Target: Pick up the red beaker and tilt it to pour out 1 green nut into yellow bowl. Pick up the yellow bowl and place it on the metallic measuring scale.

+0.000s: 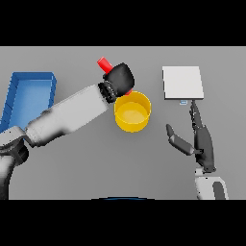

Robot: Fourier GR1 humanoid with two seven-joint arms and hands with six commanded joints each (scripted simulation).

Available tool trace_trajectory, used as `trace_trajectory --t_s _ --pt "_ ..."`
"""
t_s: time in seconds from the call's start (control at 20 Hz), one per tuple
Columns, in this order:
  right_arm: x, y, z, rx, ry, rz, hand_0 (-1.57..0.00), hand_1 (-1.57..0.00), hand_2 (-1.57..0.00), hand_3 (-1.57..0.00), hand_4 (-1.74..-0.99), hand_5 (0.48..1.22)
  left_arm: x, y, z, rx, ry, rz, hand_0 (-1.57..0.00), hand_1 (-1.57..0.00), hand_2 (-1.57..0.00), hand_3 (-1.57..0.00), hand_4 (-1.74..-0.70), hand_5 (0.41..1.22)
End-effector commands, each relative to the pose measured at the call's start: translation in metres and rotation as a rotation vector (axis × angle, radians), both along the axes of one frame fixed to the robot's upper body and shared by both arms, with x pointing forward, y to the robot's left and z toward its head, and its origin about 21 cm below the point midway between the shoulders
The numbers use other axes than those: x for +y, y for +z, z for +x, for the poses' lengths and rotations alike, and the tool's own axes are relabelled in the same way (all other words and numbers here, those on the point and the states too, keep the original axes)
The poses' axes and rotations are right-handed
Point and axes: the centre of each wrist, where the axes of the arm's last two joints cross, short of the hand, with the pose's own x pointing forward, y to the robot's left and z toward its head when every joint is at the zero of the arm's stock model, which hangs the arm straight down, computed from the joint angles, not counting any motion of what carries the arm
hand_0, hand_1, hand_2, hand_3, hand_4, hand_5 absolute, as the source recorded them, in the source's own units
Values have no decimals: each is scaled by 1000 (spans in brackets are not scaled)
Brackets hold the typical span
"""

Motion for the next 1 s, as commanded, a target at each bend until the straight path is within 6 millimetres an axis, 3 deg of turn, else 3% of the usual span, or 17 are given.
trace_trajectory --t_s 0.0,0.4,0.55,0.65,0.85,0.9,0.95 --pt "2 1 0 -10 1 -7 1 1 1 1 -1276 600 0 0 2 -5 -13 23 -1571 -1571 -1571 -1558 -1739 1221" --pt "-2 0 0 -10 -9 -32 1 1 1 1 -1214 589 -20 9 7 -75 -96 262 -1571 -1571 -1571 -1569 -1734 1221" --pt "-4 -1 -2 -25 -7 -46 1 1 1 1 -1210 592 -19 8 9 -97 -142 316 -1571 -1571 -1571 -1570 -1735 1221" --pt "4 0 -1 -25 0 -60 1 1 1 1 -1210 594 -22 10 9 -119 -166 351 -1571 -1571 -1571 -1570 -1734 1221" --pt "4 -2 0 -26 -9 -60 1 1 1 1 -1209 592 -22 57 23 -161 -158 323 -1571 -1571 -1571 -1571 -1729 1221" --pt "4 2 1 -32 -16 -65 1 1 1 1 -1203 592 -17 71 30 -187 -142 297 -1571 -1571 -1571 -1494 -1727 1221" --pt "4 1 3 -31 -14 -64 1 1 1 1 -1201 592 -15 86 35 -215 -117 272 -1571 -1571 -1399 -1509 -1676 1221"
